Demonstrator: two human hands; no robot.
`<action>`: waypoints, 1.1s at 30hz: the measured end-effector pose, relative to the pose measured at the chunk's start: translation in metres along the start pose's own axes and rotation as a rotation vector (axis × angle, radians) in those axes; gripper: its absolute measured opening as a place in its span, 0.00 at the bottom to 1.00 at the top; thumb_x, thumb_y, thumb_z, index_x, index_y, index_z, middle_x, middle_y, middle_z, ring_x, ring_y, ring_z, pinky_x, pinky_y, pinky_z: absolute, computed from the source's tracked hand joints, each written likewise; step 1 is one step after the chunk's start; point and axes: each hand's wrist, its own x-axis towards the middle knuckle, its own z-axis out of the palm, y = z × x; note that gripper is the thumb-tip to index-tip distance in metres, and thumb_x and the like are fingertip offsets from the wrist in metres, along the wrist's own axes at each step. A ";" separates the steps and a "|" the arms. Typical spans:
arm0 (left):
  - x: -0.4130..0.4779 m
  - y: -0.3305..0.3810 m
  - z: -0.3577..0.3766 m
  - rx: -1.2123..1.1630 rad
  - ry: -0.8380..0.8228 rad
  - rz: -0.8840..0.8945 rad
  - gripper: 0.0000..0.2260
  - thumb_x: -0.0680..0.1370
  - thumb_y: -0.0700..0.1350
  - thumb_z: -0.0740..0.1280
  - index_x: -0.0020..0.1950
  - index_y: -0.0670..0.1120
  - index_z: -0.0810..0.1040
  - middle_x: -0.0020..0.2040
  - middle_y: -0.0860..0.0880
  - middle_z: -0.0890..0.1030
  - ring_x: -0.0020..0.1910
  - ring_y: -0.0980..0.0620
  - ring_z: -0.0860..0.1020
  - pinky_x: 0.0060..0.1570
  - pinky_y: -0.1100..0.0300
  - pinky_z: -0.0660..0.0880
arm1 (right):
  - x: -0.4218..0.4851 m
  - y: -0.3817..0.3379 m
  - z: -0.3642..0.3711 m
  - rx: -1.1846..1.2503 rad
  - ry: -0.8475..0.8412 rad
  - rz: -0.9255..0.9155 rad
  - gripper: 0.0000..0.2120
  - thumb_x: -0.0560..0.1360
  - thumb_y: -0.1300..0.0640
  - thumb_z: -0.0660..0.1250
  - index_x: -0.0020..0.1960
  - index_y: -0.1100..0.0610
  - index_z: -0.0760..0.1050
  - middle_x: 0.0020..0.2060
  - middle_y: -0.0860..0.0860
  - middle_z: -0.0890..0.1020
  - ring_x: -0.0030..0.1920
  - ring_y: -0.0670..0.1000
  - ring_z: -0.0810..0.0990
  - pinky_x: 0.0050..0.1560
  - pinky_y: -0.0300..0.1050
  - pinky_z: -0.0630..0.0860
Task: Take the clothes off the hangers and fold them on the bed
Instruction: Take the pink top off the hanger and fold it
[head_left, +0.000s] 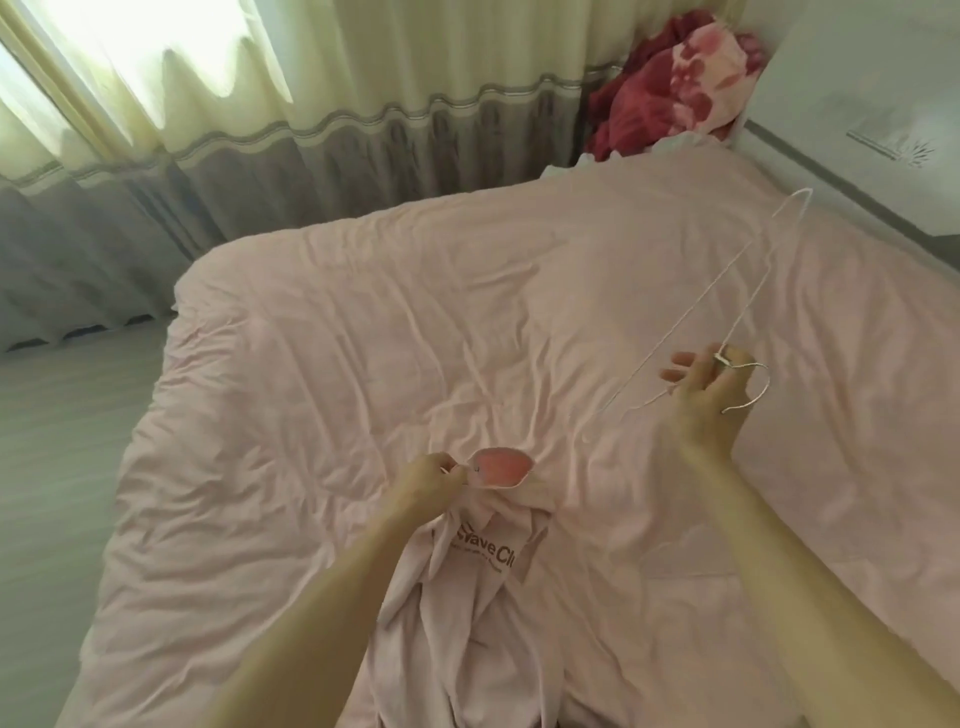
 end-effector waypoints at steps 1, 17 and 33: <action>0.001 0.004 0.006 0.011 0.005 0.000 0.10 0.80 0.51 0.61 0.51 0.49 0.80 0.46 0.53 0.81 0.43 0.56 0.78 0.41 0.60 0.73 | 0.005 0.012 -0.016 -0.105 -0.059 -0.002 0.04 0.85 0.53 0.54 0.53 0.52 0.65 0.44 0.50 0.83 0.36 0.48 0.84 0.41 0.51 0.81; 0.002 0.056 0.090 0.022 0.087 -0.150 0.09 0.80 0.49 0.63 0.48 0.45 0.80 0.39 0.52 0.79 0.38 0.56 0.76 0.36 0.60 0.69 | 0.056 0.130 -0.093 -0.015 -0.193 0.581 0.11 0.78 0.58 0.70 0.52 0.65 0.73 0.38 0.55 0.86 0.35 0.53 0.86 0.41 0.47 0.83; 0.058 0.060 0.145 0.100 0.098 -0.162 0.07 0.80 0.49 0.64 0.45 0.51 0.79 0.38 0.54 0.80 0.37 0.58 0.75 0.35 0.63 0.68 | 0.061 0.344 -0.118 -0.328 0.078 1.036 0.09 0.72 0.57 0.65 0.40 0.60 0.81 0.26 0.51 0.81 0.36 0.55 0.84 0.40 0.43 0.81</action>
